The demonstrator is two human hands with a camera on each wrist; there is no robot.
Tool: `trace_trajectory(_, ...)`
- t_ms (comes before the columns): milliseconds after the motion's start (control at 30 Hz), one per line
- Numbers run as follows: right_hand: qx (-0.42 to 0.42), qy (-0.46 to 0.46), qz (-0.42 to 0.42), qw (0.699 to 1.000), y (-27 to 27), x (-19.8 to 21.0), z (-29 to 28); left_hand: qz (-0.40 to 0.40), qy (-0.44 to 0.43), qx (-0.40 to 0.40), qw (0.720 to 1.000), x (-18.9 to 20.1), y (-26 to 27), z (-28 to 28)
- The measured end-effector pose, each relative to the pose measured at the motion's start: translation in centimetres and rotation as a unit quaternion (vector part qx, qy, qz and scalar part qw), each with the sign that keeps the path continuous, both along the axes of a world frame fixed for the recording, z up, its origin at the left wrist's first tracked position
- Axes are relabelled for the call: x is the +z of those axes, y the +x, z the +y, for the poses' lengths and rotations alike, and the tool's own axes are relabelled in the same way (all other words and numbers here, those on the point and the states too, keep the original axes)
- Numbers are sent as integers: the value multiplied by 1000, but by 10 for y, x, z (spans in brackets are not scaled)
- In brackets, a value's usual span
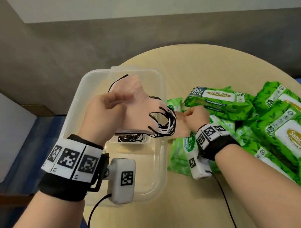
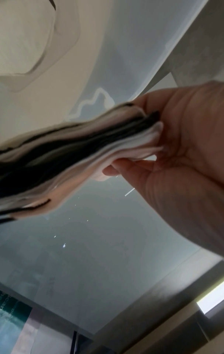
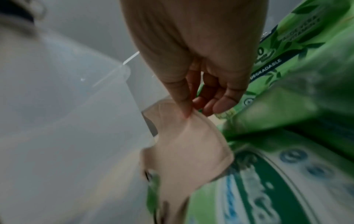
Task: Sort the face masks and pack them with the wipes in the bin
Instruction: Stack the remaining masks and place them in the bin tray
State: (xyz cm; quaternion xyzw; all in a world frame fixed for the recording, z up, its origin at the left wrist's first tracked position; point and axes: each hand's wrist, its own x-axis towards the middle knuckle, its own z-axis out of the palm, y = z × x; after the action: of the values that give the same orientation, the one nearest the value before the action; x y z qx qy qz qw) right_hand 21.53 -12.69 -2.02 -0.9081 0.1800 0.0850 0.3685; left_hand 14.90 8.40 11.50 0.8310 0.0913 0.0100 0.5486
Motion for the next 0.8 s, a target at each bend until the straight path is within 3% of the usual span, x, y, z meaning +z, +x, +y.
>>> trace_trajectory(133,-69,74,-63,993,4,29,-19,5,-4,4,1000,0,4,2)
trace_trajectory(433,-99,109,-224,963,-9,86,-51,2,-27,-2,1000,4,3,-10)
trace_trajectory(600,-49,176,-308,934,-31,123,-45,-6,-53,-26,998,9,-3,-21)
trace_trajectory(800,48,143,-352,924,-81,155,0,-5,-142,-75,987,16,-19,-44)
